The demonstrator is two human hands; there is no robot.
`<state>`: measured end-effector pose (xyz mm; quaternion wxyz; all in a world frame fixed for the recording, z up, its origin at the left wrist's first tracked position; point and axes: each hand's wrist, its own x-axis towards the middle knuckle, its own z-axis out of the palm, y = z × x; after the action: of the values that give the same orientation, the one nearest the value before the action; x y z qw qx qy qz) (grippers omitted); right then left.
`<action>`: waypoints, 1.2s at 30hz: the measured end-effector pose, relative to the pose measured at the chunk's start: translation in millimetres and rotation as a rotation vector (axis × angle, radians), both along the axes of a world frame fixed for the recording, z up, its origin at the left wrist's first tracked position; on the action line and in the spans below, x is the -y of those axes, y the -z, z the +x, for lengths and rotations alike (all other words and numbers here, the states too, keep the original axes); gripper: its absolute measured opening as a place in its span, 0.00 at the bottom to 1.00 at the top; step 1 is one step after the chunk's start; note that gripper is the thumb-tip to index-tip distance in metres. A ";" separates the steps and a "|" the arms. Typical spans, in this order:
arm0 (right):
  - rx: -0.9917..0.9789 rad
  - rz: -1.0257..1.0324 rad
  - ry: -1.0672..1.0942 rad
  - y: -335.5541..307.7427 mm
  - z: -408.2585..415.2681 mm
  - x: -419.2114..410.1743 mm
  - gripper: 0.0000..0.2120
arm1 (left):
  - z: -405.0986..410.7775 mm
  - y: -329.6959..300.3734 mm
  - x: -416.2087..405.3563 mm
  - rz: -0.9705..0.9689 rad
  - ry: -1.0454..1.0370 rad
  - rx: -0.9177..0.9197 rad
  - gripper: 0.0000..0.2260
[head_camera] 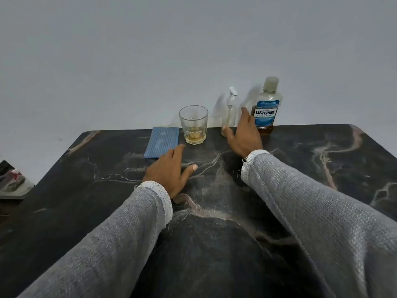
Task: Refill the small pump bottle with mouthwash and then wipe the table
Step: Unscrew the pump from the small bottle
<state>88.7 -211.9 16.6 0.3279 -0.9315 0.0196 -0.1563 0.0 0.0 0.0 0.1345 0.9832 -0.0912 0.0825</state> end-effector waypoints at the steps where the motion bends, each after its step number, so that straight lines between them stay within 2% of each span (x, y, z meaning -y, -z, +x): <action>1: 0.011 0.009 -0.003 1.3 3.3 -1.1 0.34 | 0.5 1.6 0.2 0.009 -0.005 0.004 0.30; 8: -0.001 0.106 -0.010 6.6 24.0 -11.4 0.32 | 3.7 12.3 4.0 0.042 -0.041 0.074 0.30; 12: 0.017 0.166 0.036 8.7 26.0 -13.3 0.27 | 3.4 11.8 4.6 0.045 -0.052 0.080 0.29; 16: 0.028 0.210 -0.003 12.1 9.6 -12.1 0.26 | -3.1 9.9 4.4 0.006 -0.053 0.049 0.29; 20: 0.008 0.227 -0.053 11.2 -27.6 -10.4 0.27 | -20.7 5.7 3.1 -0.092 -0.057 -0.029 0.27; 27: 0.003 0.187 -0.146 8.6 -113.4 -5.3 0.30 | -78.1 6.7 3.4 -0.250 -0.080 -0.051 0.24; 31: 0.027 0.215 -0.178 14.9 -161.3 -7.9 0.29 | -116.4 12.6 3.4 -0.348 -0.108 -0.018 0.22; 36: 0.014 0.216 -0.203 21.9 -207.1 -18.4 0.30 | -152.3 12.8 4.5 -0.464 -0.080 0.036 0.13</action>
<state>-118.4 -193.4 -5.3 0.4405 -0.8869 -0.0604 -0.1258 -152.3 -4.5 -12.8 0.3519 0.9272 -0.0332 0.1243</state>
